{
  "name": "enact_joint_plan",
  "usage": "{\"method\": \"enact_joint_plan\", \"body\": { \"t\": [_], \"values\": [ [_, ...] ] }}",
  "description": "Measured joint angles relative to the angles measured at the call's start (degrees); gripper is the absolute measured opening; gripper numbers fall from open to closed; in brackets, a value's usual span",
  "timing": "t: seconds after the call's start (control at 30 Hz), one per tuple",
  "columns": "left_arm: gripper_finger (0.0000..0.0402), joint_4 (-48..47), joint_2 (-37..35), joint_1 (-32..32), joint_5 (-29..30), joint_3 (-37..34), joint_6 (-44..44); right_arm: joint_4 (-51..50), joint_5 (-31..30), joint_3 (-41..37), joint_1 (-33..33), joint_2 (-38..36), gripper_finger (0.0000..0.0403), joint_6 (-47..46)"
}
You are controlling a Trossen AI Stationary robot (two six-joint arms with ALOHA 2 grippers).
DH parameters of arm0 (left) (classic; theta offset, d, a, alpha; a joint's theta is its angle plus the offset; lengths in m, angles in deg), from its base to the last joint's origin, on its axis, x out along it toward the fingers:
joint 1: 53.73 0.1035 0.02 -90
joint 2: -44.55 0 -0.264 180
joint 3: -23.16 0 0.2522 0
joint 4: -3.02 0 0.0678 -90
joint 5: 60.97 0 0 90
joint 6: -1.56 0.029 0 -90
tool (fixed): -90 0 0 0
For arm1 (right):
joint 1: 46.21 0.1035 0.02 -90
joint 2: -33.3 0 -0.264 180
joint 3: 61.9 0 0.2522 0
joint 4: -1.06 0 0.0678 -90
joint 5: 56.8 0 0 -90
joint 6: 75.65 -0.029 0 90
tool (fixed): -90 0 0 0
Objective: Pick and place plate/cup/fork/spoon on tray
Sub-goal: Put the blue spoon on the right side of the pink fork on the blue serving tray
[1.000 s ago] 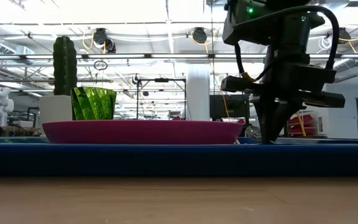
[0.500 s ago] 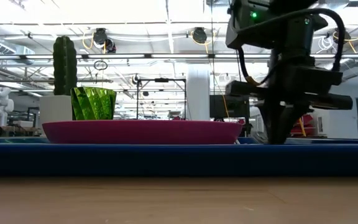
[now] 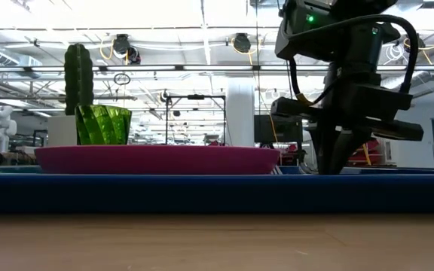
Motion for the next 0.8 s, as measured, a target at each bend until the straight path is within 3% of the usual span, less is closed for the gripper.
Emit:
{"method": "enact_joint_plan", "body": {
  "t": [0.8],
  "values": [
    [0.0033,-0.4,0.0,0.0,0.0,0.0,0.1,0.8,-2.6,0.8,1.1,-0.2,0.001,-0.7]
  ]
}}
